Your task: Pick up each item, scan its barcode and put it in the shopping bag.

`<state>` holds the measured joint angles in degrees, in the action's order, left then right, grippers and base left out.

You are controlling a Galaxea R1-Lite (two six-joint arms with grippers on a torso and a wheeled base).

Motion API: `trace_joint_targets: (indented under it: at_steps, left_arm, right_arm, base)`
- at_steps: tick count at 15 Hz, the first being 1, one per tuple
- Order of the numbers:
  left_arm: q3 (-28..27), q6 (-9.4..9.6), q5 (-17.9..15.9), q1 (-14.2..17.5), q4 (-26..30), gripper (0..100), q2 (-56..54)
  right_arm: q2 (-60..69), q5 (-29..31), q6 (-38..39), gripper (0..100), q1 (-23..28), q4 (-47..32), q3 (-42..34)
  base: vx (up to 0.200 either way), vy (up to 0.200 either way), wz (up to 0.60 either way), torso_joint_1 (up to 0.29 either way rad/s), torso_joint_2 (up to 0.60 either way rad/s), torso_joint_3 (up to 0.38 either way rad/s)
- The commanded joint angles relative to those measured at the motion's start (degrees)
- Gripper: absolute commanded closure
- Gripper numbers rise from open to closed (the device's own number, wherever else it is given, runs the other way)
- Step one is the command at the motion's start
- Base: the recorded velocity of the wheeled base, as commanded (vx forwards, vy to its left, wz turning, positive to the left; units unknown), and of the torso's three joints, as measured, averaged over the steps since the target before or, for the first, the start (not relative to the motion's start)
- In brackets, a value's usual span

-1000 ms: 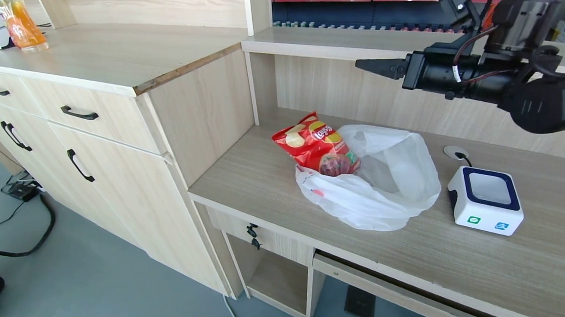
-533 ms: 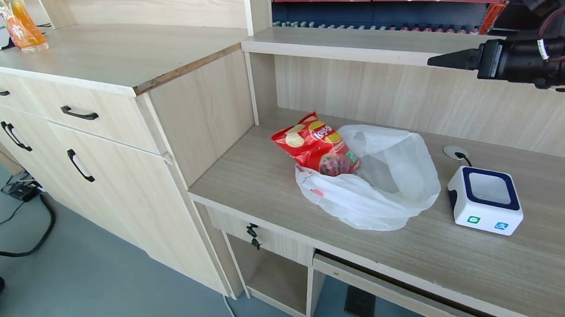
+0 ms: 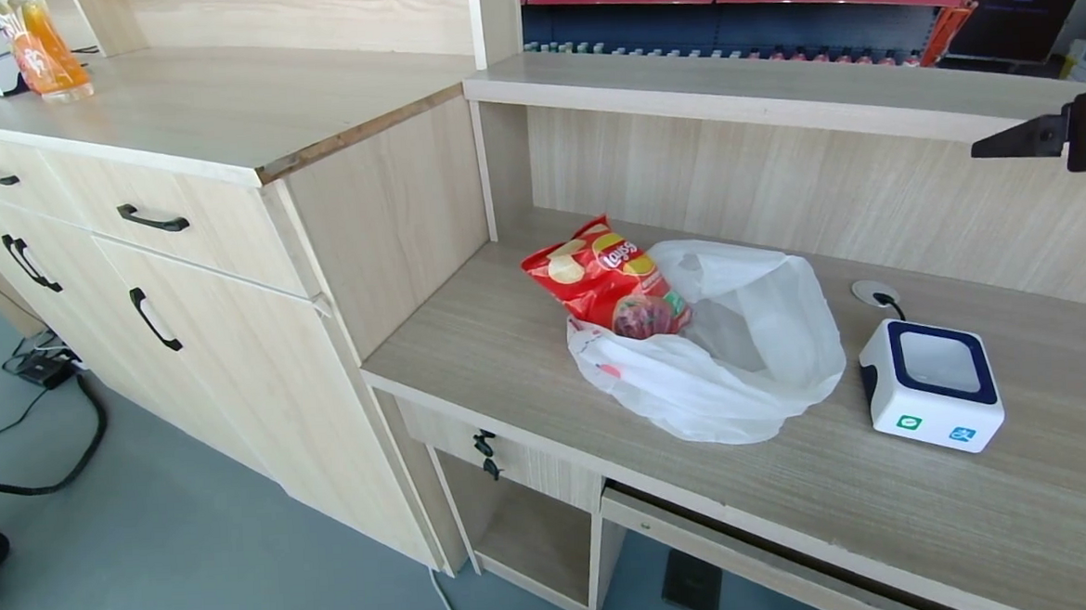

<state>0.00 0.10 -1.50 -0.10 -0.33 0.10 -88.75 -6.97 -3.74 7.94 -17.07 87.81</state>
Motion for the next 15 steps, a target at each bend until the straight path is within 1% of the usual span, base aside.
trace_joint_targets:
  at_steps: [1,2,4,7,9,11,12,15]
  left_arm:
    - [0.0,-0.01,0.0,0.0,0.0,100,0.1]
    - [0.0,-0.01,0.0,0.0,0.0,100,0.0]
    - [0.0,-0.01,0.0,0.0,0.0,100,0.1]
    - [0.0,-0.01,0.0,0.0,0.0,100,0.1]
    - [0.0,-0.01,0.0,0.0,0.0,100,0.1]
    - [0.0,-0.01,0.0,0.0,0.0,100,0.1]
    - [0.0,-0.01,0.1,0.0,0.0,100,0.0]
    - [0.0,-0.01,0.1,0.0,0.0,100,0.1]
  right_arm:
    - [1.3,-0.1,-0.1,0,0.6,-0.2,-0.1]
    - [2.4,-0.1,-0.5,0,0.2,-0.3,-0.6]
    - [4.0,-4.2,-0.6,0,-0.3,-0.3,-1.0]
    - [5.4,-4.4,-0.6,0,-0.4,-0.3,-1.6]
    - [7.8,-4.5,-0.9,0,-0.6,-0.3,-4.1]
    - [10.9,-5.6,-5.1,0,-0.7,-0.2,-7.6]
    - [12.3,-8.4,-5.7,0,-0.7,-0.2,-8.4]
    - [14.1,-9.3,-5.9,0,-0.7,-0.1,-9.7]
  base:
    - [0.0,0.0,0.0,0.0,0.0,0.0]
    - [0.0,0.0,0.0,0.0,0.0,0.0]
    - [0.0,0.0,0.0,0.0,0.0,0.0]
    - [0.0,0.0,0.0,0.0,0.0,0.0]
    - [0.0,0.0,0.0,0.0,0.0,0.0]
    - [0.0,0.0,-0.6,0.0,0.0,0.005]
    - [0.0,0.0,-0.6,-0.012,0.01,0.002]
    - [0.0,0.0,-0.6,0.006,0.0,0.002]
